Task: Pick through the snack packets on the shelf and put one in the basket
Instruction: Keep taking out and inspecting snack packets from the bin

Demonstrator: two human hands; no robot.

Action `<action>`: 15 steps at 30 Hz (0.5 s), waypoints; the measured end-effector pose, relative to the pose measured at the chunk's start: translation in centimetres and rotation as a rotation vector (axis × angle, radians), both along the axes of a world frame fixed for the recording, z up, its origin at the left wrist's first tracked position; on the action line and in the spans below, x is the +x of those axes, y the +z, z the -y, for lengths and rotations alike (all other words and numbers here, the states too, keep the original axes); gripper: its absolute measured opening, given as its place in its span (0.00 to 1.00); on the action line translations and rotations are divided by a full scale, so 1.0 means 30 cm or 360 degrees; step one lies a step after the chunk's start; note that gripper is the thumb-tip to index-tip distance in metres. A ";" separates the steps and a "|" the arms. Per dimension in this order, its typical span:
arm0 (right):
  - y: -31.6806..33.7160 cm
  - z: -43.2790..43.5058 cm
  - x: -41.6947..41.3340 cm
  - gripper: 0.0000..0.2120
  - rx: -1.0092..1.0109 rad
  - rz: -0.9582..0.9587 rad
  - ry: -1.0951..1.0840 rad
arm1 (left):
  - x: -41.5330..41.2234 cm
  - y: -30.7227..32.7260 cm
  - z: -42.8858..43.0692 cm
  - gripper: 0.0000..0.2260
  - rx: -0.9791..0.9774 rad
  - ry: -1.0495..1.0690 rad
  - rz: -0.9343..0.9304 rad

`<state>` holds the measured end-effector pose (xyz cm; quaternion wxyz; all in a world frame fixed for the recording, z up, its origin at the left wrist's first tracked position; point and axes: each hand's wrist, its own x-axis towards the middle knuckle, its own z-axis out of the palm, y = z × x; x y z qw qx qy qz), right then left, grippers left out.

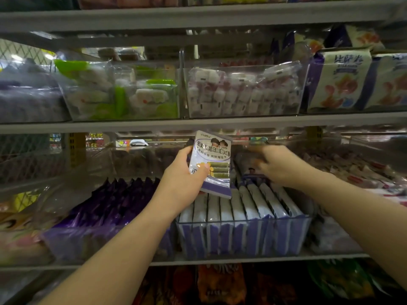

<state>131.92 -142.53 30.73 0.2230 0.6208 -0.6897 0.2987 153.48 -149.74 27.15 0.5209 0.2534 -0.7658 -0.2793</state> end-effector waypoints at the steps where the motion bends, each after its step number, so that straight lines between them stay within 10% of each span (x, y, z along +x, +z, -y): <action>1: -0.006 -0.027 0.029 0.14 -0.0156 0.0201 0.0138 | 0.002 -0.008 -0.013 0.19 0.0027 -0.0050 -0.0021; 6: -0.105 -0.137 0.197 0.13 -0.0246 0.1637 0.0966 | -0.001 -0.090 -0.105 0.20 0.0151 -0.0498 -0.0034; 15: -0.476 -0.250 0.277 0.14 -0.0233 0.1914 0.1210 | 0.016 -0.350 -0.248 0.12 0.0411 -0.0664 -0.0236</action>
